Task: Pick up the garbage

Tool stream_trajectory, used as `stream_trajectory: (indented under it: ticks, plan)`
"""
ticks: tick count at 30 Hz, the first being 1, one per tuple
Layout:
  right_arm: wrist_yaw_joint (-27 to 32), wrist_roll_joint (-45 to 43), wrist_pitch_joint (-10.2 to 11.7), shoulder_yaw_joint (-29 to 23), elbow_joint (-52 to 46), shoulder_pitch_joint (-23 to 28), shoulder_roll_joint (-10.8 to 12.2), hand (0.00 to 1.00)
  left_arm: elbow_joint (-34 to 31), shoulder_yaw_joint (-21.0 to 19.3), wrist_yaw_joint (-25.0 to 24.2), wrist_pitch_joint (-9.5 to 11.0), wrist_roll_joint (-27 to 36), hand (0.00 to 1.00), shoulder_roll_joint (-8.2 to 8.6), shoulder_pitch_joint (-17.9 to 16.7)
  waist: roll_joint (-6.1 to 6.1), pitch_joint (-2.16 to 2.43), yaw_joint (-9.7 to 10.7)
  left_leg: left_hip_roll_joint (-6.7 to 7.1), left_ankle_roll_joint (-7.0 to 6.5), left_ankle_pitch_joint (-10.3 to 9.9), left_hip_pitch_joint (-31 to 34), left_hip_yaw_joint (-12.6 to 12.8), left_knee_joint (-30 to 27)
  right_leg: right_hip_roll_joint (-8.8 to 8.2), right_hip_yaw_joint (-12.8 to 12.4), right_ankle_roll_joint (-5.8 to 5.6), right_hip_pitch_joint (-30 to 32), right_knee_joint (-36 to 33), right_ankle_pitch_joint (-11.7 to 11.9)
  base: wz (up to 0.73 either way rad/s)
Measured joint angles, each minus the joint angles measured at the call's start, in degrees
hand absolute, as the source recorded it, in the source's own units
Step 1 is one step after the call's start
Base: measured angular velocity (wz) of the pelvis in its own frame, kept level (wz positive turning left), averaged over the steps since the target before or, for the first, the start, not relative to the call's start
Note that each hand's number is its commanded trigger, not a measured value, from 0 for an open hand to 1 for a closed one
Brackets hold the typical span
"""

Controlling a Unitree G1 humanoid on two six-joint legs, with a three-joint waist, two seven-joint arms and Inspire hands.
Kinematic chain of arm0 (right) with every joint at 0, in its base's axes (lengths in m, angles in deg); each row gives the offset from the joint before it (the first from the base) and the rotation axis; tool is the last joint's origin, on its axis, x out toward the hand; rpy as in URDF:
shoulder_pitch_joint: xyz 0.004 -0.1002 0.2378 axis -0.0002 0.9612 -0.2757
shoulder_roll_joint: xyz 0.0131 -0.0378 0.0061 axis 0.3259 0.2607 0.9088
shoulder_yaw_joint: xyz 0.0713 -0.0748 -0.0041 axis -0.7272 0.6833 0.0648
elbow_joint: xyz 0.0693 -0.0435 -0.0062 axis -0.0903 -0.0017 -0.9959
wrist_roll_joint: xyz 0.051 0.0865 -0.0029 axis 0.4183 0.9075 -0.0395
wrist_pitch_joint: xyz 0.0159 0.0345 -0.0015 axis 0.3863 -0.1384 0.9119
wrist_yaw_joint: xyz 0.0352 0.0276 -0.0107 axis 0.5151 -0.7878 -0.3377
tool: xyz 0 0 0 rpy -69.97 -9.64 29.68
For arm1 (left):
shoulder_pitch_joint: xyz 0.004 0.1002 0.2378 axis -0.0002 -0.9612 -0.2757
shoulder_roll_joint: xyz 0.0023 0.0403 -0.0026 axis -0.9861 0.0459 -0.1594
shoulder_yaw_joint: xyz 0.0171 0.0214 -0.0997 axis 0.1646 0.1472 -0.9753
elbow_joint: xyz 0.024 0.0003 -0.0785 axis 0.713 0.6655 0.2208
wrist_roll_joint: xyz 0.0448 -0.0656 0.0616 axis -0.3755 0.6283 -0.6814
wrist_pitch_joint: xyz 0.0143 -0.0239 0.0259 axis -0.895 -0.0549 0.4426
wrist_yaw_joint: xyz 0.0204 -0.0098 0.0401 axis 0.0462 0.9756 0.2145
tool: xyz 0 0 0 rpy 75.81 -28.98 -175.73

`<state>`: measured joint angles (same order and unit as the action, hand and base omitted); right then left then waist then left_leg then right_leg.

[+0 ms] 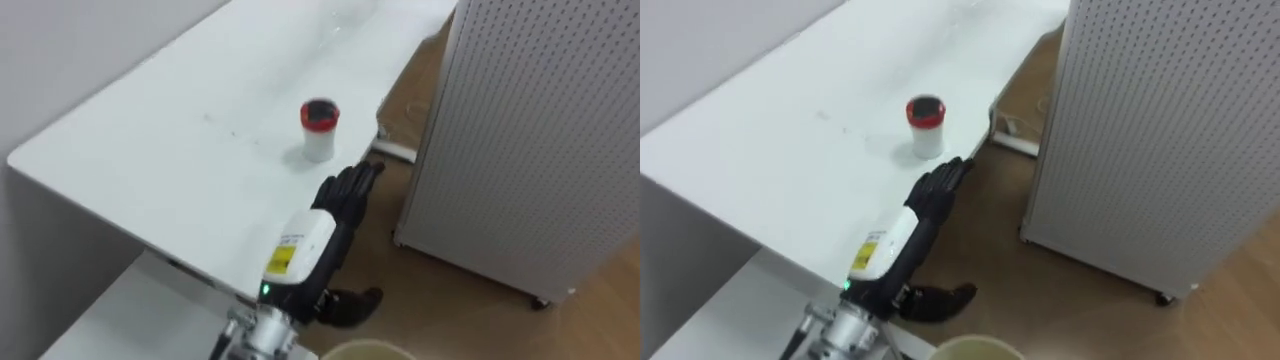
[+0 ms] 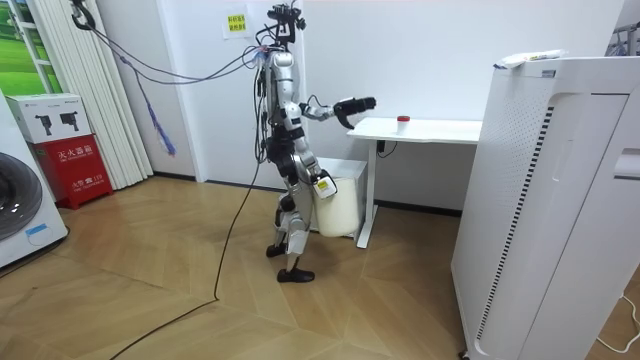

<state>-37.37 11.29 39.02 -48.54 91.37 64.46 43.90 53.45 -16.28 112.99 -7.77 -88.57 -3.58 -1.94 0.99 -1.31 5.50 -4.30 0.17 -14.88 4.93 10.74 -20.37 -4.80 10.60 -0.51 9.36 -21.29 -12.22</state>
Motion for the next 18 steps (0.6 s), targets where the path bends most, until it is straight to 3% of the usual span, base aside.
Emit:
stream_trajectory:
  ticks: [2, 5, 13, 18]
  plan:
    - [0.2, -0.5, 0.0, -2.1, -0.2, 1.0, 0.1, 1.0, -1.9, -1.1, 1.4, 1.6, 1.2, 0.0, -0.53, -1.6, 0.46, 0.43, 0.0, -0.08, 0.59, 0.3, -1.8, -0.3, 1.5, 0.48, 0.2, 0.12, -1.6, 1.3, 0.3, 0.0]
    - [0.9, -0.5, 0.0, -4.0, -0.2, 2.2, 0.0, 1.0, -2.2, -2.2, 3.1, 2.0, 4.2, 0.0, -1.07, -2.4, 0.45, 0.96, -0.9, -0.24, 1.07, 0.6, -3.4, -0.7, 2.8, 0.99, 0.2, 0.2, -3.0, 2.7, 0.8, 0.0]
    - [2.3, -2.1, 0.0, -5.8, -1.9, 4.6, 0.2, 1.0, -2.8, -8.1, 4.0, 2.9, 5.2, 0.0, -1.61, -2.7, 0.32, 0.98, -2.7, -0.13, 1.49, 0.9, -7.0, -0.5, 5.5, 1.57, -1.0, 0.1, -5.3, 4.0, 1.3, -0.08]
    - [3.6, -3.6, 0.0, -7.0, -5.2, 6.6, 0.4, 1.0, -3.1, -9.1, 5.3, 3.5, 7.5, 0.0, -1.67, -5.5, -0.02, 1.1, -2.7, 0.04, 1.51, 0.9, -7.7, -0.3, 6.2, 1.89, -2.0, -0.32, -6.3, 5.7, 2.1, -0.1]
